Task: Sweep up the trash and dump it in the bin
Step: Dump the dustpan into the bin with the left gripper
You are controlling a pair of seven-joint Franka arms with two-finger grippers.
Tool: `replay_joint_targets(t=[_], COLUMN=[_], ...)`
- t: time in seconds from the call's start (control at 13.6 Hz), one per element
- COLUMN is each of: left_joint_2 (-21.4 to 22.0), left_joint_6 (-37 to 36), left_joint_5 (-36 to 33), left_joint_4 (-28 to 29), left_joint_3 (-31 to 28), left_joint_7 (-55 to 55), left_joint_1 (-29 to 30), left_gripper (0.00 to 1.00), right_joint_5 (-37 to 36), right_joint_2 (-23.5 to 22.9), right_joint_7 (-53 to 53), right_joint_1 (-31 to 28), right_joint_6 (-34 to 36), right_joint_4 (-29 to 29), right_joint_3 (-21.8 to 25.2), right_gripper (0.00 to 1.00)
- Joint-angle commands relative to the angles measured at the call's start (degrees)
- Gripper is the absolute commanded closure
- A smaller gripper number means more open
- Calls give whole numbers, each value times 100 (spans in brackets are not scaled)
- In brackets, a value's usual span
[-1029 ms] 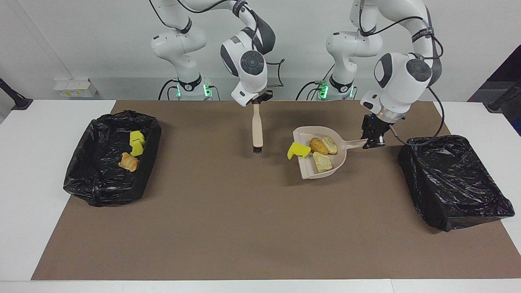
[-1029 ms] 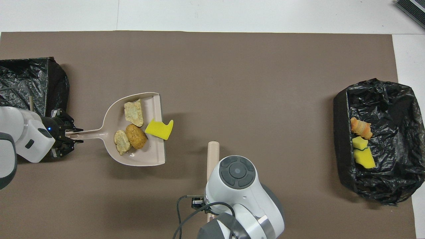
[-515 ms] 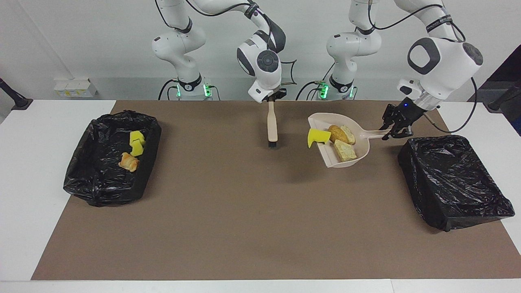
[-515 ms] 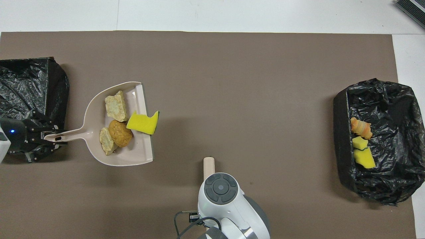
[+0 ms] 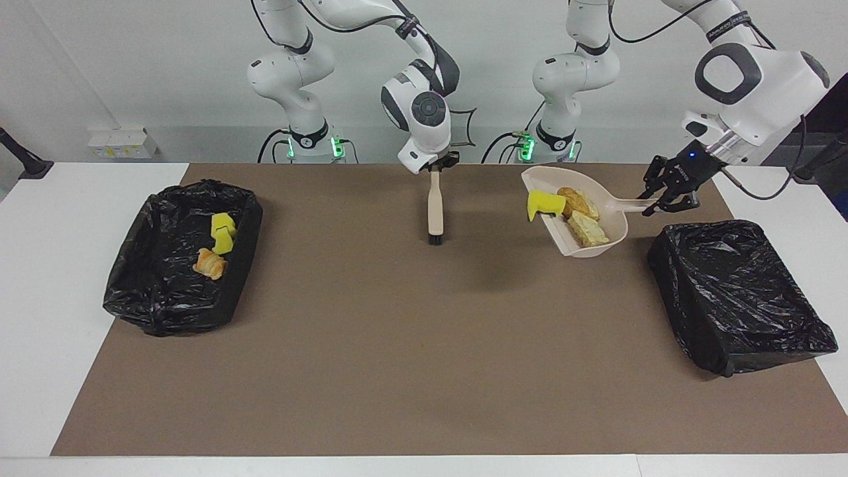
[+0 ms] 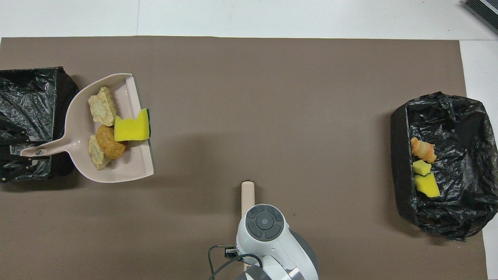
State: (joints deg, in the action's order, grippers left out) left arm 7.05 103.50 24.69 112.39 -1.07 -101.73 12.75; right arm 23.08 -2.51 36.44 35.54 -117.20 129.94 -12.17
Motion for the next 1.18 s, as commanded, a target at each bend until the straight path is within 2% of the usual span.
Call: replay_joint_targets(t=[0.0,0.07,0.37,0.44,0.74,1.1], left_joint_2=[-720,-870,-1187,-1327,-2048,-2550], left_joint_6=[-707,-865,-946,-998,-1385,-1245], left_joint_5=[-269,-332,-921,-1122,-1466,-2817], left_joint_4=[-1137,-1419,-1974,-2167,-3317,-4154], left_joint_3=[1,1,1,-8,-8,18], left_joint_7=[-128,-128,-390,-426,-926,-1243], left_joint_1=[279,385,693,702,1255,1265], left_gripper=[100,100,100,100,100,100], right_joint_5=[29,-14,-610,-960,-2218,-2922], right_joint_2=[67,40,-83,-170,-215,-83], right_joint_7=[-277,-277,-295,-312,-339,-795], right_joint_1=[-73,-56,-161,-283,-1213,-2173], right_joint_6=[-145,-154,-232,-398,-585,-252], right_joint_4=[137,84,-328,-486,-1110,-1813], right_joint_3=[-31,-31,-14,-14,-14,-14], right_gripper=[35,0,0,0,0,0])
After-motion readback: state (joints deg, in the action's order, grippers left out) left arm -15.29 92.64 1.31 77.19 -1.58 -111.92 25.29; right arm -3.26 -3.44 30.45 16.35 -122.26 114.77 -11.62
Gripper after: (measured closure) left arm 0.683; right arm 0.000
